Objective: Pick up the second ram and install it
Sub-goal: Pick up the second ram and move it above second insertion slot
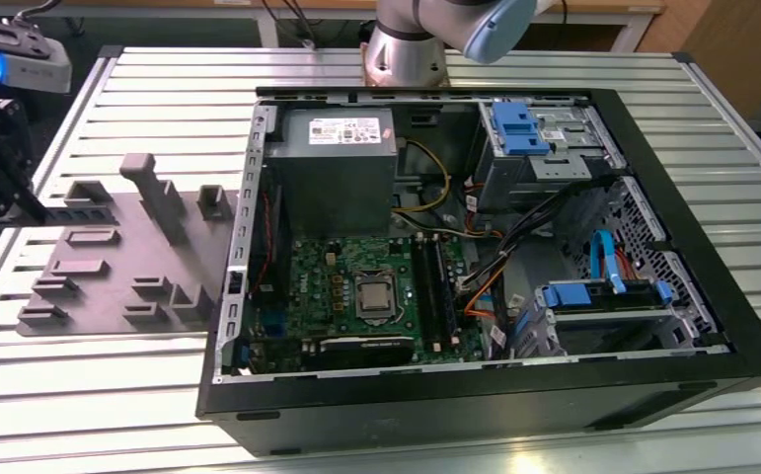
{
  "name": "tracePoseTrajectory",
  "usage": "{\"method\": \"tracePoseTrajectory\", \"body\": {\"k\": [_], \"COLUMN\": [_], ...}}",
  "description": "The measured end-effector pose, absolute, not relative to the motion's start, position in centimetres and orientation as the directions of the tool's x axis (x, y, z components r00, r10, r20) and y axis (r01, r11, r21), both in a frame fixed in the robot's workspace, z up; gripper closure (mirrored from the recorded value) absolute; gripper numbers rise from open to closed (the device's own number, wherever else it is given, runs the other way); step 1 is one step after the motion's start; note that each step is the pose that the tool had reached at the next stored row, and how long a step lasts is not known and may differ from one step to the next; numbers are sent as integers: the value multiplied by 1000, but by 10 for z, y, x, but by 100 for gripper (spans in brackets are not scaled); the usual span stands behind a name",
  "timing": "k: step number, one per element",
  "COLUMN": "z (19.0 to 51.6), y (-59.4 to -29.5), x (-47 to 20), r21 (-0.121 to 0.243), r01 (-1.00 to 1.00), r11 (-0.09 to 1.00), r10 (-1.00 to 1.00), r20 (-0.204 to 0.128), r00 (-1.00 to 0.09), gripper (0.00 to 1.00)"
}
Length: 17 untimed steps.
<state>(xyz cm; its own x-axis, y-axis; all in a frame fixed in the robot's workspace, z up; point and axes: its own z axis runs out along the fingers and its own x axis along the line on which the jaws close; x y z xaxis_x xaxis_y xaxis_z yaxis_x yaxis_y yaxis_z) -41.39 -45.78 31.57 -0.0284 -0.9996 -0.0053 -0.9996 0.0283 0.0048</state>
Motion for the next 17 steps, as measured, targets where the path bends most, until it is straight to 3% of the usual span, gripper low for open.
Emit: {"method": "tracePoseTrajectory", "body": {"k": [17], "z": [360], "y": [-456], "x": [-414], "r21": [5], "r01": [-1000], "r11": [28], "r10": [-1000], "r20": [-5], "r00": [-28], "gripper": [86]}}
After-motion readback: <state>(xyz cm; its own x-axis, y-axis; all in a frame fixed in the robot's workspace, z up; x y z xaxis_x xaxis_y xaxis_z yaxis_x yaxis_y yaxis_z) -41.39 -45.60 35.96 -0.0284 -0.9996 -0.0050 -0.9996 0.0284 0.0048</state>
